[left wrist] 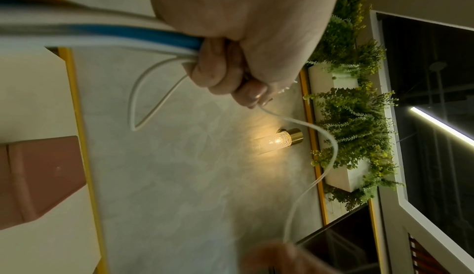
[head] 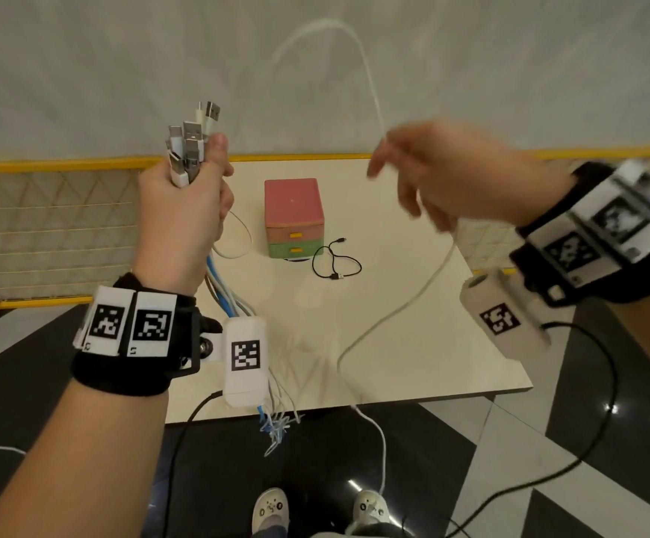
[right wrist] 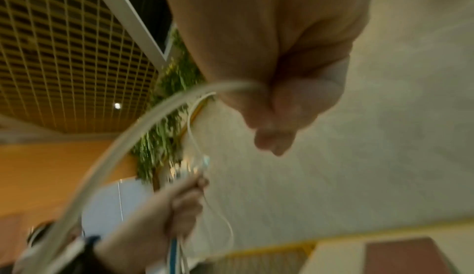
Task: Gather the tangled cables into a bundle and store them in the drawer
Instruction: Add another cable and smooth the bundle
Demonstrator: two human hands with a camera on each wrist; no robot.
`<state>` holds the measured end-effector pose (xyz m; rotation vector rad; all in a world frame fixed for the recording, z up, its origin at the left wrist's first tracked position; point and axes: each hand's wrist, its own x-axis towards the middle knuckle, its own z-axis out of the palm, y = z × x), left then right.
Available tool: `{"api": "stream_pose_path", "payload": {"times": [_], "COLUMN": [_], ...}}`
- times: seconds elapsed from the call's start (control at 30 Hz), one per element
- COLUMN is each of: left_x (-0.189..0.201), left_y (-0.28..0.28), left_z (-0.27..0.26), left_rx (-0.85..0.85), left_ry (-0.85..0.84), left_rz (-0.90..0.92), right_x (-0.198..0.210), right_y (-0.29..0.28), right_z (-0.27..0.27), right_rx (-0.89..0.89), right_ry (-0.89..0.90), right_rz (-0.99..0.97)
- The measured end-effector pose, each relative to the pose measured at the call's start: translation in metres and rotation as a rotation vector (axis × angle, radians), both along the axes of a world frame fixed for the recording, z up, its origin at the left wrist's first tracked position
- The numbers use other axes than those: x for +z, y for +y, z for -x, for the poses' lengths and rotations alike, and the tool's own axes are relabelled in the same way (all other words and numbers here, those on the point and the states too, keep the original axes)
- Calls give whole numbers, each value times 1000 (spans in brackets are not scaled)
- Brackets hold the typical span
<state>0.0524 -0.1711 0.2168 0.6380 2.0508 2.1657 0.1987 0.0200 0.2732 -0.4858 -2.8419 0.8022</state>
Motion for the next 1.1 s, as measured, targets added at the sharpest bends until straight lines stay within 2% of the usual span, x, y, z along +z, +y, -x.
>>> {"api": "stream_pose_path", "payload": {"times": [0.13, 0.2, 0.23, 0.3, 0.37, 0.53, 0.63, 0.73, 0.8, 0.9, 1.03, 1.1], "left_x": [-11, -16, -18, -20, -20, -17, -13, -6, -1, 5, 11, 11], "left_y": [-4, -6, -6, -5, -4, 2, 4, 7, 11, 21, 28, 29], "left_z": [1, -1, -2, -7, -12, -19, -23, -25, -29, -38, -47, -48], "left_rx": [-48, -147, -204, -293, -342, -389, -355, -391, -441, -473, -455, -466], "left_ry": [24, 43, 55, 90, 130, 199, 234, 146, 128, 315, 400, 350], "left_rz": [113, 203, 258, 372, 449, 528, 475, 325, 205, 242, 348, 242], "right_x": [-65, -80, -83, -83, -78, -73, -77, -79, -75, -72, -77, -82], "right_y": [-10, -12, -13, -11, -9, -13, -15, -18, -24, -44, -62, -69], "right_z": [-9, -12, -13, -12, -9, 1, 6, 7, 9, 15, 28, 27], "right_rx": [138, 197, 205, 215, 217, 215, 200, 226, 309, 437, 363, 336], "right_ry": [-477, -629, -652, -569, -407, -100, 1, 62, 95, 92, 144, 174], "right_rz": [-100, -131, -131, -157, -210, -203, -144, -55, 31, 321, 512, 658]}}
